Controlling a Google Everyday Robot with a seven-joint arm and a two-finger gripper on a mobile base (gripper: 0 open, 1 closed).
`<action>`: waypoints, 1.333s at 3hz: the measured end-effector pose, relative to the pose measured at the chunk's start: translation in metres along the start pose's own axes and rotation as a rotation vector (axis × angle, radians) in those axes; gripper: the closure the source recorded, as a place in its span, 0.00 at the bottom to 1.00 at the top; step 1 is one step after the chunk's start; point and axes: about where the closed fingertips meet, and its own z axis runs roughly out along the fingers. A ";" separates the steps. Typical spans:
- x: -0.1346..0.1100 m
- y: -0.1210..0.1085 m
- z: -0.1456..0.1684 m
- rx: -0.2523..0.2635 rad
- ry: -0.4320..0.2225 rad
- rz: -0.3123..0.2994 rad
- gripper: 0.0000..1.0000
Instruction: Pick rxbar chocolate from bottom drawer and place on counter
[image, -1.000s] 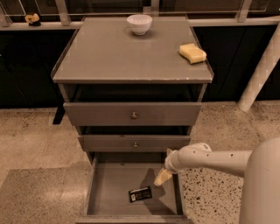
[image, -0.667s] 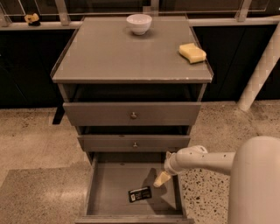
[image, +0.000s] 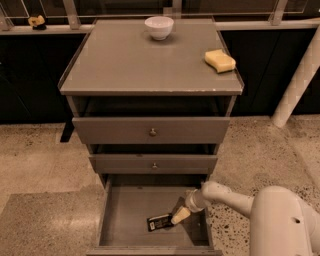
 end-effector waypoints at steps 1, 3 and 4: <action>0.000 0.000 0.000 0.000 0.000 0.000 0.00; -0.003 0.022 0.034 -0.167 -0.182 0.035 0.00; 0.012 0.040 0.054 -0.243 -0.240 0.067 0.00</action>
Offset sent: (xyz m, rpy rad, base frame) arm -0.0024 -0.0429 -0.0321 0.4056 -0.0150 0.0964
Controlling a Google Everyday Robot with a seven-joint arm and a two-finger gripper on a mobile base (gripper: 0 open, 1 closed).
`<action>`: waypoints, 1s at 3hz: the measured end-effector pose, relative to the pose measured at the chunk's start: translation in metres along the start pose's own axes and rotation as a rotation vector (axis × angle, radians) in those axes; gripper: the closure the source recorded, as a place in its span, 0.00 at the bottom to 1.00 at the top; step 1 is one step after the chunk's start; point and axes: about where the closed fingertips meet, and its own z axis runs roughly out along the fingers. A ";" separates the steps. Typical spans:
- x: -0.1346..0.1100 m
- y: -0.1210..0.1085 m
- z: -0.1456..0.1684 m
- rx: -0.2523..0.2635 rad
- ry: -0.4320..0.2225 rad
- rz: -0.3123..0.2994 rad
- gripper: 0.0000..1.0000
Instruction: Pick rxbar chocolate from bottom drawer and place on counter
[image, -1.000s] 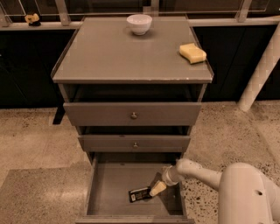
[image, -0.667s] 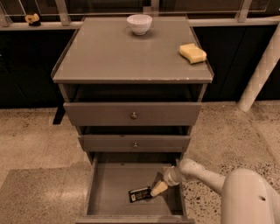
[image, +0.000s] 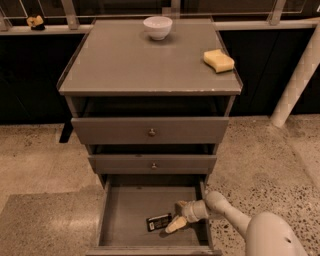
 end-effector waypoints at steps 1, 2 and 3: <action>0.000 0.000 0.000 0.000 0.001 0.000 0.00; 0.003 -0.001 0.011 0.030 0.042 0.003 0.00; 0.008 0.002 0.031 0.093 0.154 -0.011 0.00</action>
Offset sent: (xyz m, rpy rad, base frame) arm 0.0039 0.0114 -0.0209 -0.1442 0.0042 -0.0319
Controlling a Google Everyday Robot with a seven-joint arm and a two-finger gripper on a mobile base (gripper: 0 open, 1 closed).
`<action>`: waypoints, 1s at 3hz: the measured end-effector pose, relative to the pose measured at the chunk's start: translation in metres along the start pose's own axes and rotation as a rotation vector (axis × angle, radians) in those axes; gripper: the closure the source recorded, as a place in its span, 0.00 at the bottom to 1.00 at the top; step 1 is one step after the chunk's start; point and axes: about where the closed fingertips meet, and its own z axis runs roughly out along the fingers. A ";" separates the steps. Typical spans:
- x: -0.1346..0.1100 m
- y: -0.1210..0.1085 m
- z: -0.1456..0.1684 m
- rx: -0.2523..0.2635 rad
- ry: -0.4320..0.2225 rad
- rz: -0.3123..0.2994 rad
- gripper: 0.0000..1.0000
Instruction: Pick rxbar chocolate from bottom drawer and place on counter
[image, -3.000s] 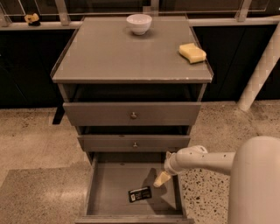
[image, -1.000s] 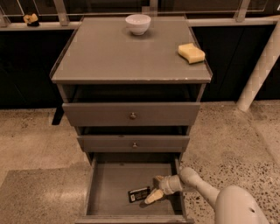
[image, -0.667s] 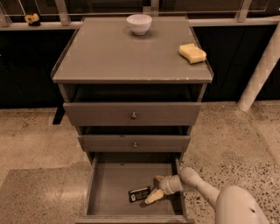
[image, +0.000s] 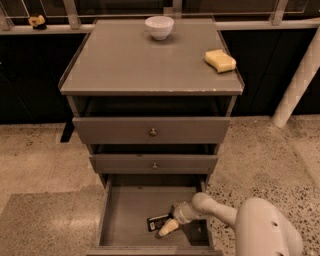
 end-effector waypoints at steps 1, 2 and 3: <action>-0.001 0.000 0.017 0.055 0.001 0.022 0.00; -0.001 0.000 0.017 0.055 0.001 0.022 0.00; 0.000 0.001 0.021 0.060 0.011 0.024 0.00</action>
Offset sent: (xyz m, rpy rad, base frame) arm 0.0025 0.0113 -0.0132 -0.0277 -0.0197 -0.0483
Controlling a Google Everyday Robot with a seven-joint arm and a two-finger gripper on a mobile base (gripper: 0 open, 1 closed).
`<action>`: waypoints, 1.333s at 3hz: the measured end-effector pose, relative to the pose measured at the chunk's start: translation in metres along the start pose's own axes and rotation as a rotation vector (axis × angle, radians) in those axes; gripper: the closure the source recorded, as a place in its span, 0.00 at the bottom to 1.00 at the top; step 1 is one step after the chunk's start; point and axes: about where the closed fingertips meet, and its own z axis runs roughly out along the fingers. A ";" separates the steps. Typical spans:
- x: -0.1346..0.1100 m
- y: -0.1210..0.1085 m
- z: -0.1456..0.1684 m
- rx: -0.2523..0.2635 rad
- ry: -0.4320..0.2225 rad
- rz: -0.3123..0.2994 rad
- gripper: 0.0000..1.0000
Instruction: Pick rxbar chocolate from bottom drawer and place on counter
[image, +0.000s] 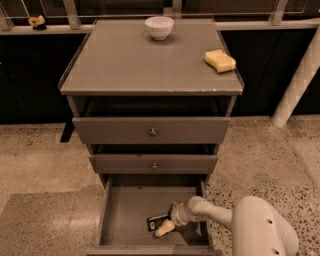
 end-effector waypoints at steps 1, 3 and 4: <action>0.002 0.002 0.001 0.007 -0.006 -0.007 0.00; 0.012 0.015 0.003 0.009 -0.002 0.008 0.00; 0.012 0.015 0.003 0.009 -0.002 0.008 0.00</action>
Offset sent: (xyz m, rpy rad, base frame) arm -0.0195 -0.0033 -0.0547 -0.0032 -0.1215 -0.0102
